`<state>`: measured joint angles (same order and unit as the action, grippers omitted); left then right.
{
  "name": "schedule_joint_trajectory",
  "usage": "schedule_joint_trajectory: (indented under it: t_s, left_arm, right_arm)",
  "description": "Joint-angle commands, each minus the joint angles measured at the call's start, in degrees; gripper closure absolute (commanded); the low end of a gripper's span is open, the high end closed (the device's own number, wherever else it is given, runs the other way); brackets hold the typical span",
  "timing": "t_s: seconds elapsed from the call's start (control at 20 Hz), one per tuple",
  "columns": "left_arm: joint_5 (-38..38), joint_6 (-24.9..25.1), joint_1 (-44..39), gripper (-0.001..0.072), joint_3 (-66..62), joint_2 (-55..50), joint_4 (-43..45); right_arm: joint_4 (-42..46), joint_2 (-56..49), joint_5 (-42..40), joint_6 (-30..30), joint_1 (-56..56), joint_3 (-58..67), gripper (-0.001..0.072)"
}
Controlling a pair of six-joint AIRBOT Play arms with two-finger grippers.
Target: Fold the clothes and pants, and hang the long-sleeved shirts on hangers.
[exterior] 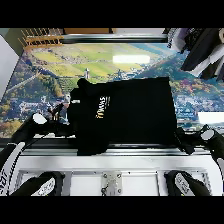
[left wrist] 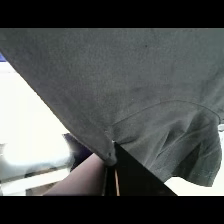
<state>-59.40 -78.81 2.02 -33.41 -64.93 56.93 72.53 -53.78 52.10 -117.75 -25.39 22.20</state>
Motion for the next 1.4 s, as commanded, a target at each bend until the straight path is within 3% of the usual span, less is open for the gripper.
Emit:
schedule_joint_trajectory:
  t_s: [0.0, 0.15, 0.25, 0.35, 0.6, 0.85, 1.1, 1.35]
  left_arm:
    - [-0.09, -0.04, -0.02, 0.07, 0.02, 0.04, 0.0]
    - [-0.13, -0.04, -0.02, 0.0699, 0.02, 0.07, 0.0]
    - [-0.11, -0.04, 0.0, 0.07, -0.02, 0.07, 0.04]
    - [-0.13, -0.04, 0.0, 0.07, -0.22, 0.09, 0.07]
    - [-4.57, -0.07, 0.07, 0.07, -7.89, 0.11, 0.48]
    - [-10.78, -1.16, 0.13, 0.07, -30.29, 6.78, 0.5]
    - [-10.62, -4.15, 0.11, 0.07, -52.96, 19.28, 0.48]
    - [-8.57, -7.34, 0.11, 0.07, -63.36, 30.08, 0.48]
  right_arm:
    - [-0.15, -1.2, -2.89, -0.15, 1.79, -0.07, 0.024]
    - [-0.15, -1.36, -3.87, -0.11, 2.03, -0.04, 0.0254]
    - [-0.17, -1.11, -3.85, 2.23, 2.01, -0.02, 0.0575]
    - [-0.15, -0.13, -3.5, 5.25, 2.01, 0.35, 0.0703]
    - [0.52, 3.32, 0.7, 13.57, 1.9, 9.66, 0.0703]
    - [0.28, 4.0, 14.03, 24.11, 1.92, 38.99, 0.0704]
    - [0.31, 8.96, 16.92, 25.07, 1.9, 65.75, 0.0703]
    - [0.52, 17.73, 15.65, 26.51, 1.9, 73.9, 0.0704]
